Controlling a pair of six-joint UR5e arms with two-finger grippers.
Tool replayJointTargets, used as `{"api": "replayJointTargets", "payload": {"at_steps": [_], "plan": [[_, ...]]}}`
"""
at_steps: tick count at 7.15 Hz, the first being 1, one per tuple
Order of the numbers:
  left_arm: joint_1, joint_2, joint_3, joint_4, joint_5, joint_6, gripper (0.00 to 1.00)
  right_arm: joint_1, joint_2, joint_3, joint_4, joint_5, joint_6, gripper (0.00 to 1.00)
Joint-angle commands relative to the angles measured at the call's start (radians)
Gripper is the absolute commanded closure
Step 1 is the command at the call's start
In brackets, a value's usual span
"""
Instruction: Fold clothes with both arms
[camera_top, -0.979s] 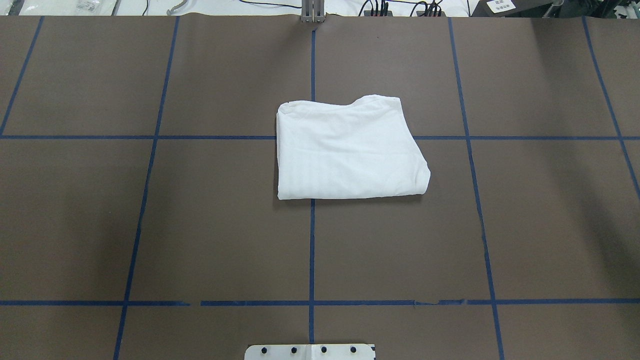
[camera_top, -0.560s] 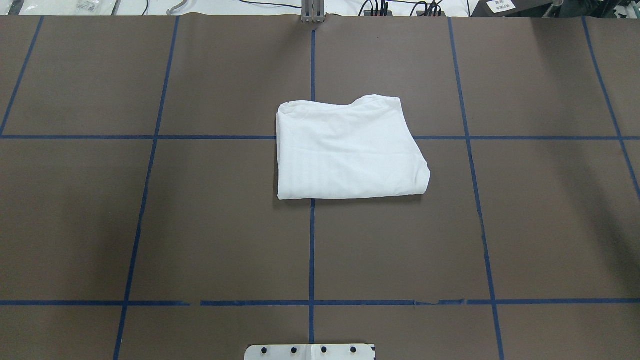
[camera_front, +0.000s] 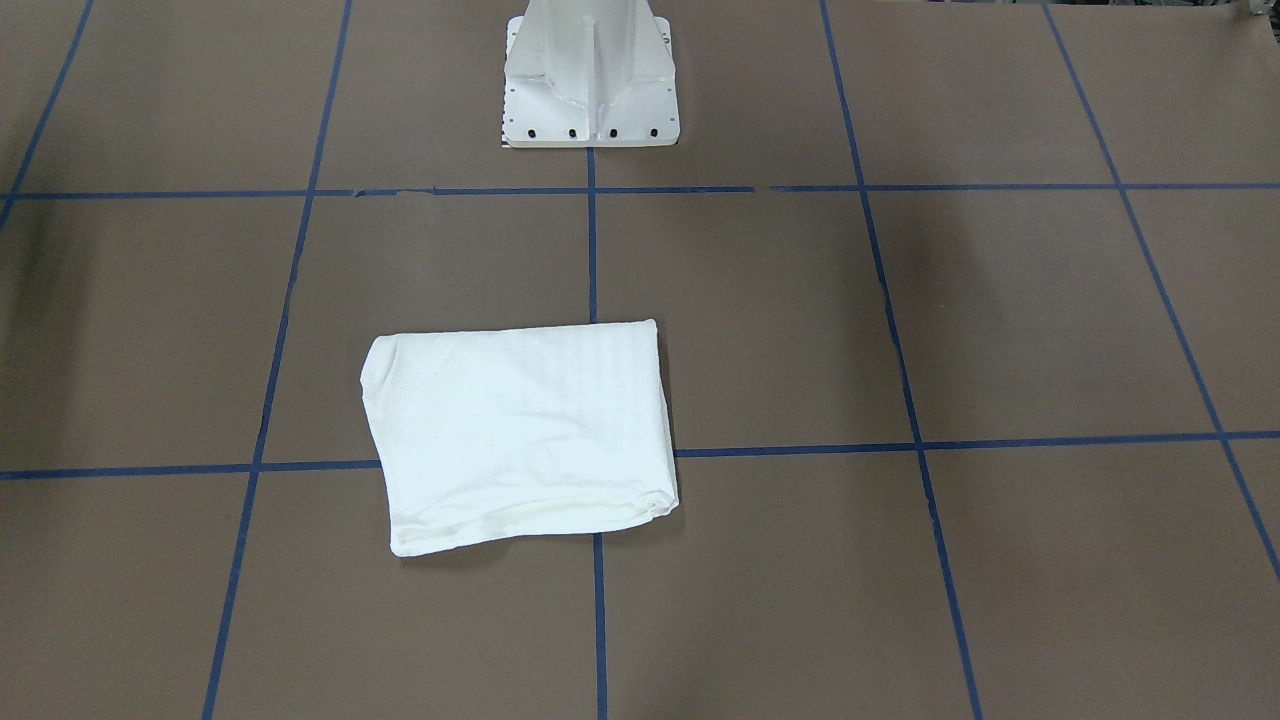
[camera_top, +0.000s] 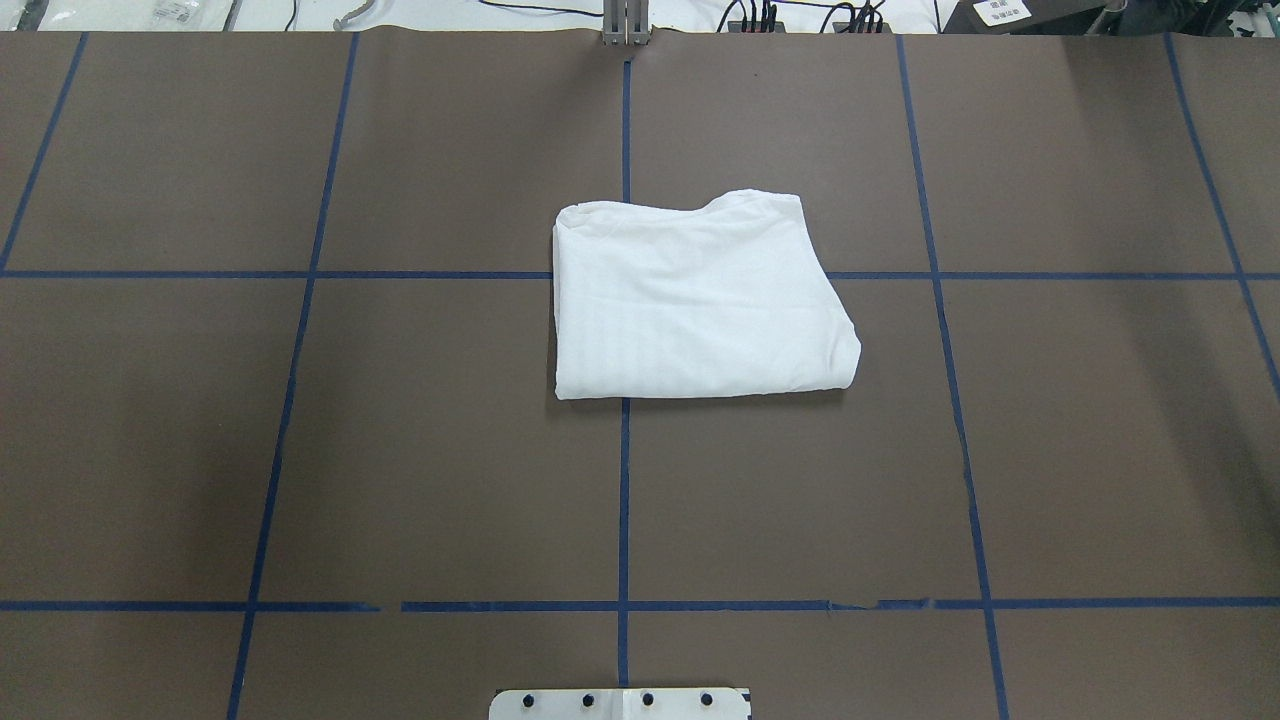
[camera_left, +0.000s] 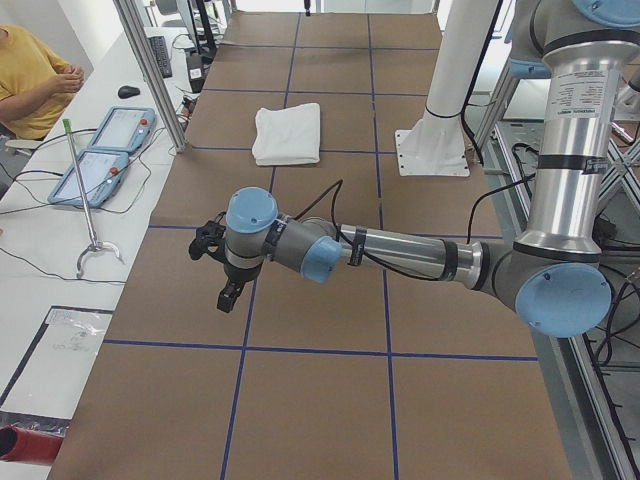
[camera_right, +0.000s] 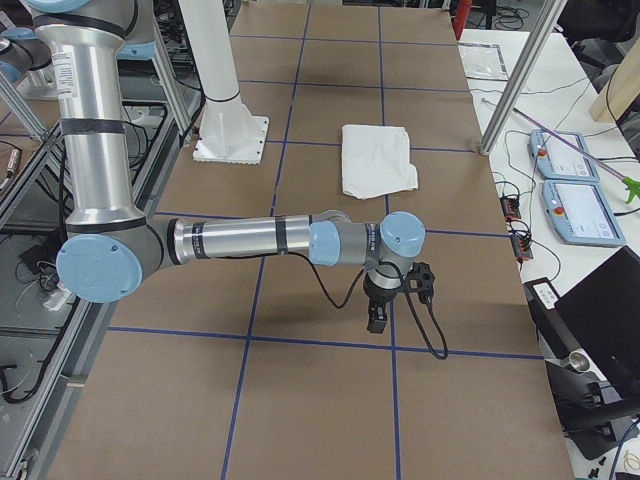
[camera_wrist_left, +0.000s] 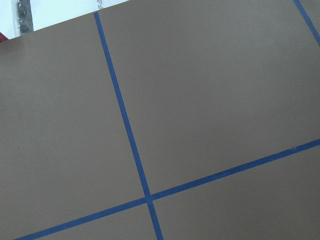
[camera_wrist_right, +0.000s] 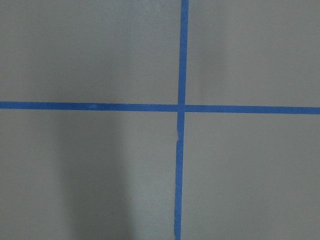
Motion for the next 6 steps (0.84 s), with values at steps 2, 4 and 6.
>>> {"api": "replayJointTargets", "payload": {"at_steps": [2,4,6], "plan": [[0.000,0.001,0.016,-0.001,0.000,-0.002,0.00,0.010,0.001,-0.006,0.001,0.002,0.000,0.00],[-0.005,-0.009,0.022,0.022,0.008,-0.005,0.00,0.010,0.001,-0.010,0.001,0.001,0.000,0.00],[-0.040,-0.013,0.086,0.091,0.011,-0.005,0.00,0.011,0.001,-0.007,0.003,-0.001,0.000,0.00]]}}
